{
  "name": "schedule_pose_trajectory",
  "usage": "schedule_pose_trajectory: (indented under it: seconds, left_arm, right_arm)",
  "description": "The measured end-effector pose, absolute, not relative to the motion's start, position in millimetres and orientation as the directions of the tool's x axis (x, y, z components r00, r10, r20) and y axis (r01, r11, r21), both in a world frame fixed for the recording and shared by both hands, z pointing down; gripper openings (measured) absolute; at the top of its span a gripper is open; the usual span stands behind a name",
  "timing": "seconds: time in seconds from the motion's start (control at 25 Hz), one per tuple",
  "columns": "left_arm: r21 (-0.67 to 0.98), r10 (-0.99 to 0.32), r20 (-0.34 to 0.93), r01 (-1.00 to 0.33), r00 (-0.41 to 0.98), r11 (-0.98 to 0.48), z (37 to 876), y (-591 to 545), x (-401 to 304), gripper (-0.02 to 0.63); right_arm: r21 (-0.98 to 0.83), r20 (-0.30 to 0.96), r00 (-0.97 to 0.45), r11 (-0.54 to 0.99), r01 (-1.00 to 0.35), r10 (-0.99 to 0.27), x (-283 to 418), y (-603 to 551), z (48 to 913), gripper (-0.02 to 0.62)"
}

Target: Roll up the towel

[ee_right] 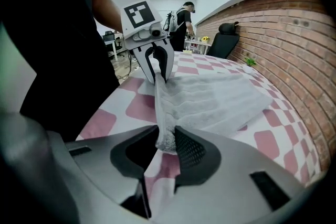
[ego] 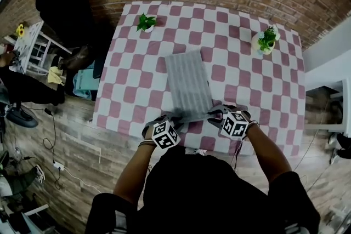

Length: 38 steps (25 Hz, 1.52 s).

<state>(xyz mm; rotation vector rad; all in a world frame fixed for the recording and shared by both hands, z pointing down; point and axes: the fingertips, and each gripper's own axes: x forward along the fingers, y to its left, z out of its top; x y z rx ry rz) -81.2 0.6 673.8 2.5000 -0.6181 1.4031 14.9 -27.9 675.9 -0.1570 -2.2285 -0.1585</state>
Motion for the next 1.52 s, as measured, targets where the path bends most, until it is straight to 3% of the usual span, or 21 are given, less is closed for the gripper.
schedule_pose_trajectory:
  seconds: [0.36, 0.64, 0.84, 1.08, 1.2, 1.28, 1.4, 1.52]
  left_arm:
    - [0.141, -0.092, 0.847, -0.389, 0.523, -0.911, 667, 58, -74, 0.078]
    - [0.159, -0.180, 0.797, -0.489, 0.576, -0.858, 649, 26, -85, 0.078]
    - [0.185, -0.253, 0.757, -0.570, 0.602, -0.800, 646, 0, -94, 0.080]
    - [0.235, -0.341, 0.730, -0.686, 0.593, -0.689, 654, -30, -102, 0.080]
    - [0.239, -0.379, 0.732, -0.735, 0.566, -0.635, 659, -46, -108, 0.083]
    - [0.241, -0.393, 0.733, -0.752, 0.555, -0.614, 661, -55, -109, 0.083]
    - [0.221, -0.401, 0.743, -0.762, 0.536, -0.609, 663, -64, -111, 0.091]
    - [0.211, -0.407, 0.752, -0.775, 0.518, -0.596, 665, -70, -113, 0.092]
  right_arm:
    - [-0.080, 0.748, -0.635, 0.976, 0.204, 0.194, 29, 42, 664, 0.086]
    - [-0.103, 0.687, -0.709, 0.988, 0.117, 0.156, 26, 17, 643, 0.084]
    - [-0.077, 0.637, -0.767, 0.996, 0.035, 0.077, 16, -15, 635, 0.081]
    - [0.008, 0.644, -0.754, 0.986, -0.164, -0.130, 15, -55, 641, 0.085]
    - [0.036, 0.529, -0.813, 0.964, -0.263, -0.241, 17, -67, 616, 0.150]
    - [0.093, 0.467, -0.830, 0.951, -0.295, -0.303, 21, -68, 594, 0.158]
    - [0.223, 0.478, -0.825, 0.950, -0.219, -0.302, 20, -49, 579, 0.158]
    - [0.354, 0.561, -0.794, 0.935, -0.025, -0.233, 6, -19, 593, 0.161]
